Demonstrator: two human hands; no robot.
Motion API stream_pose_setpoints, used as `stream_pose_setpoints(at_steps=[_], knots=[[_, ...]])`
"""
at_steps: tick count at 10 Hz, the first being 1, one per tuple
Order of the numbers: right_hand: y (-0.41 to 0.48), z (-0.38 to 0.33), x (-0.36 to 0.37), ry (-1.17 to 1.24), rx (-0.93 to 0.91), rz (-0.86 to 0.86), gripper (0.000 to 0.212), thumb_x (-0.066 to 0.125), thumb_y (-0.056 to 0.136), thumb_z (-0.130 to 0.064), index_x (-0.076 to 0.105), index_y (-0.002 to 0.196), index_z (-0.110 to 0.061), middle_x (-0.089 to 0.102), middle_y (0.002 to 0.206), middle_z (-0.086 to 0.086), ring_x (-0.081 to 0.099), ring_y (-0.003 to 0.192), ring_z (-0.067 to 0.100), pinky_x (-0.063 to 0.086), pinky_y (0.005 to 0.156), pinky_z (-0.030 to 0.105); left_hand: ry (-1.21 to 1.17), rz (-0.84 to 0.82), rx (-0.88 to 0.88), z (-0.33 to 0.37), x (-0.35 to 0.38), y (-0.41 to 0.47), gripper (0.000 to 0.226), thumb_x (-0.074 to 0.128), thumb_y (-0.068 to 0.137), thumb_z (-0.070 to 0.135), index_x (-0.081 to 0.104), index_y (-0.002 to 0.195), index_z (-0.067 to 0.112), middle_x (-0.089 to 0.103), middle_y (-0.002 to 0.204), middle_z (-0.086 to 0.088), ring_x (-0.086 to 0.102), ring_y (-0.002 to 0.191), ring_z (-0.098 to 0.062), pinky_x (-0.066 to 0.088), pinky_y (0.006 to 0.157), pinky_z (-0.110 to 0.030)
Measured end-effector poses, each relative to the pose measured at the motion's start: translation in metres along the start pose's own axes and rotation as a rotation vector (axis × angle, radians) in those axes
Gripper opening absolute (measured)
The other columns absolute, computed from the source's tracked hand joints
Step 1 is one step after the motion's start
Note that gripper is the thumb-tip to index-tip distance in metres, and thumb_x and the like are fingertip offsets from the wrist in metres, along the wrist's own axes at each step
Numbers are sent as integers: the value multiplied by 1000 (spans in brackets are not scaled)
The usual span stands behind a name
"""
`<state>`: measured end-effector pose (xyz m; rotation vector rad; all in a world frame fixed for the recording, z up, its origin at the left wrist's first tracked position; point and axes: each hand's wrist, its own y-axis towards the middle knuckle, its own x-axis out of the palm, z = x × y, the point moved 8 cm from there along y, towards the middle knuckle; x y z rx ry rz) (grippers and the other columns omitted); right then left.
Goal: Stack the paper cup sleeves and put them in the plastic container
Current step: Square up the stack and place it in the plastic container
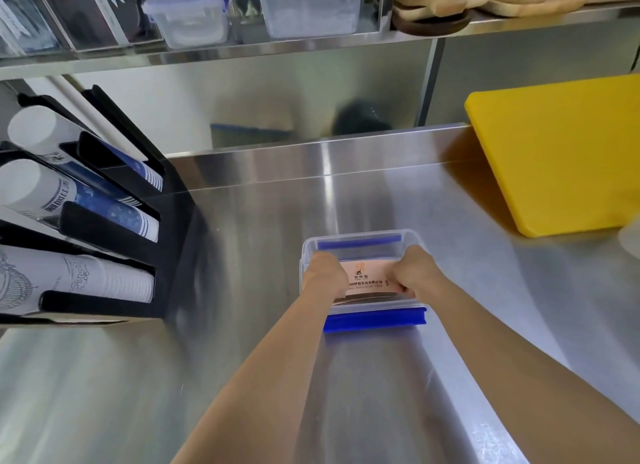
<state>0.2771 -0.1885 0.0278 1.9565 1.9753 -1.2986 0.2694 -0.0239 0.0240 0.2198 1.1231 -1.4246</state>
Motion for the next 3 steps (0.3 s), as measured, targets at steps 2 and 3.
stream_pose_setpoints(at_steps=[2, 3], knots=[[-1, 0, 0, 22, 4, -8, 14, 48, 86, 5, 47, 94, -7, 52, 73, 7, 54, 63, 19, 41, 38, 20, -39, 7, -26, -3, -4, -4, 41, 50, 82, -5, 44, 123, -1, 55, 82, -8, 55, 75, -21, 48, 64, -28], [-6, -3, -8, 56, -4, 15, 10, 49, 87, 0, 49, 94, -7, 56, 74, 9, 54, 58, 19, 38, 31, 18, -91, 35, -43, -3, -13, -11, 39, 44, 84, 2, 40, 123, 0, 52, 64, -4, 62, 58, -20, 55, 61, -31]])
